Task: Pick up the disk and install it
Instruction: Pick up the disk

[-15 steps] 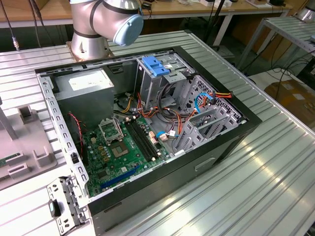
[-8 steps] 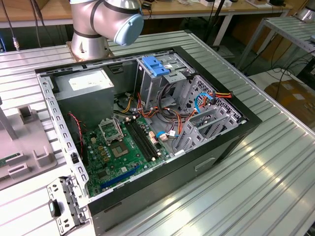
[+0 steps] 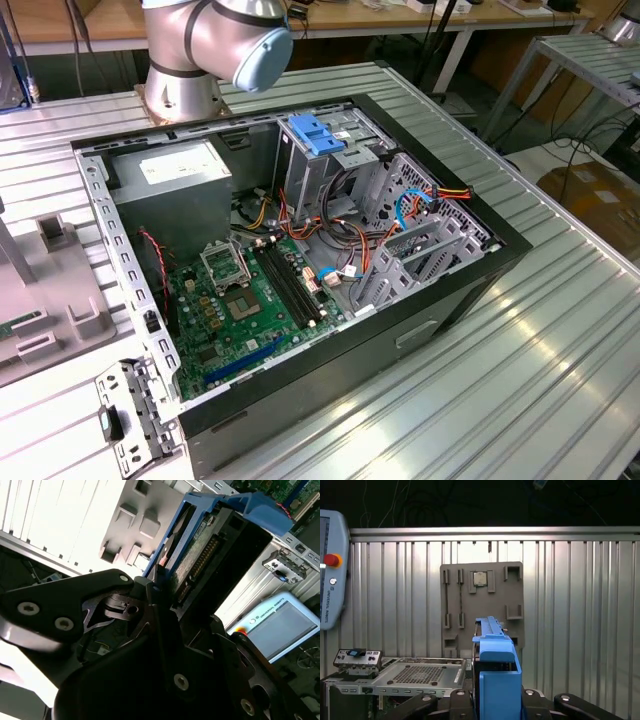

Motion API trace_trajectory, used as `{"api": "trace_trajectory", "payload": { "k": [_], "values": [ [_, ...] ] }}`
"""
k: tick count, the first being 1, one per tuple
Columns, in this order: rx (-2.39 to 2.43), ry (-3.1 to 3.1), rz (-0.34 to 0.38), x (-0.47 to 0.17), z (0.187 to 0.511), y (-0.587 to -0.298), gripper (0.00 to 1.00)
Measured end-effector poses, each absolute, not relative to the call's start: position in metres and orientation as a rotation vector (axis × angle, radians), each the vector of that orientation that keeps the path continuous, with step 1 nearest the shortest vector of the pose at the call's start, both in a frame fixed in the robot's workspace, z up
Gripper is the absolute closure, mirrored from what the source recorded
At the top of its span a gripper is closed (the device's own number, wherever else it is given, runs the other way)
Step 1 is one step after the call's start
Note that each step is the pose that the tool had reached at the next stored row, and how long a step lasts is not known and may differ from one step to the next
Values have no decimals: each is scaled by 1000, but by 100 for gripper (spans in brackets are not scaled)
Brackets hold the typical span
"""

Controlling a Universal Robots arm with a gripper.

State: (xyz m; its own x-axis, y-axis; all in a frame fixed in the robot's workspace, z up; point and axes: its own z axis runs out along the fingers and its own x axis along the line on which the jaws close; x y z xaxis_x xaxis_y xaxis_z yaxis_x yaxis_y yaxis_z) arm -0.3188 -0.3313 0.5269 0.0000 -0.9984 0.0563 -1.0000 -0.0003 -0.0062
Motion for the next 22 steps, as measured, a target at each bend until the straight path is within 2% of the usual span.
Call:
{"api": "trace_trajectory", "payload": {
  "k": [22],
  "values": [
    [2195,-2194,66,-281,521,-339,64]
  ]
}}
